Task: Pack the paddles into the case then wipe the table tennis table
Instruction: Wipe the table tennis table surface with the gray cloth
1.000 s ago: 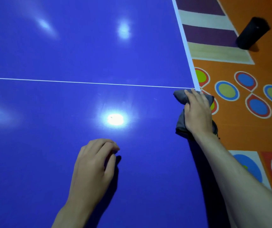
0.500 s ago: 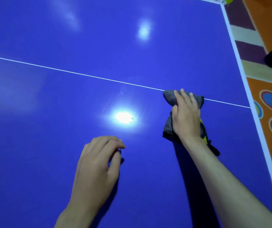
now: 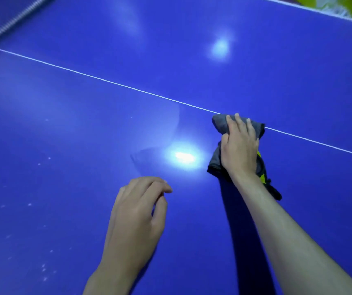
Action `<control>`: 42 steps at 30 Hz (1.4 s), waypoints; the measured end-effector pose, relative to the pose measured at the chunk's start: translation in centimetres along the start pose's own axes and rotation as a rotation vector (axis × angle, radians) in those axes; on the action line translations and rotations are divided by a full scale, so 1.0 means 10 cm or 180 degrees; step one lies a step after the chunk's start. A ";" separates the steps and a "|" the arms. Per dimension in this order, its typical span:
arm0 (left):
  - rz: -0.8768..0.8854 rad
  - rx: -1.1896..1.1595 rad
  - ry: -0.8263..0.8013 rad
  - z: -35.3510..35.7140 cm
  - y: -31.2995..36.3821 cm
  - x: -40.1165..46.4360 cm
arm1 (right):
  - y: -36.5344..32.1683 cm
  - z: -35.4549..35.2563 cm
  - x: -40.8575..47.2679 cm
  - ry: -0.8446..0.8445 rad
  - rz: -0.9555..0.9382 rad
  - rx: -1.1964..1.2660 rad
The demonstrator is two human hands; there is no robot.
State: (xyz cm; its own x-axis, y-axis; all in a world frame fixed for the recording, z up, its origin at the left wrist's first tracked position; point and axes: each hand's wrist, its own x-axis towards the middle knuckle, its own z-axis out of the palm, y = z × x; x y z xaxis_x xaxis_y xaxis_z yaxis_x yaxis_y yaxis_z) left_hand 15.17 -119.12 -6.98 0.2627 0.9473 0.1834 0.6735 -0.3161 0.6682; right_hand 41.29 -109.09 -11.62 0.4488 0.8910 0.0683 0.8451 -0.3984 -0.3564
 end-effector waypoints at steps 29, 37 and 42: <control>0.0501 0.1457 -0.0142 -0.63 -1.74 1.03 | -1.71 0.66 0.03 0.0134 0.0048 0.0233; 0.0510 0.1548 -0.0179 -0.63 -1.77 1.04 | -2.02 0.75 -0.74 0.0211 0.0144 0.0077; 0.0501 0.1649 -0.0206 -0.63 -1.78 1.04 | -2.30 0.85 -1.50 0.0472 0.0190 0.0113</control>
State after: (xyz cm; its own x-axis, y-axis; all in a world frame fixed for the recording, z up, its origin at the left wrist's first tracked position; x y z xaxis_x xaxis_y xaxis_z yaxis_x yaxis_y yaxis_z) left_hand 1.55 -103.28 -12.47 0.4188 0.8865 0.1969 0.8706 -0.4536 0.1905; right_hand 12.62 -111.47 -12.41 0.5380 0.8230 0.1820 0.8061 -0.4393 -0.3964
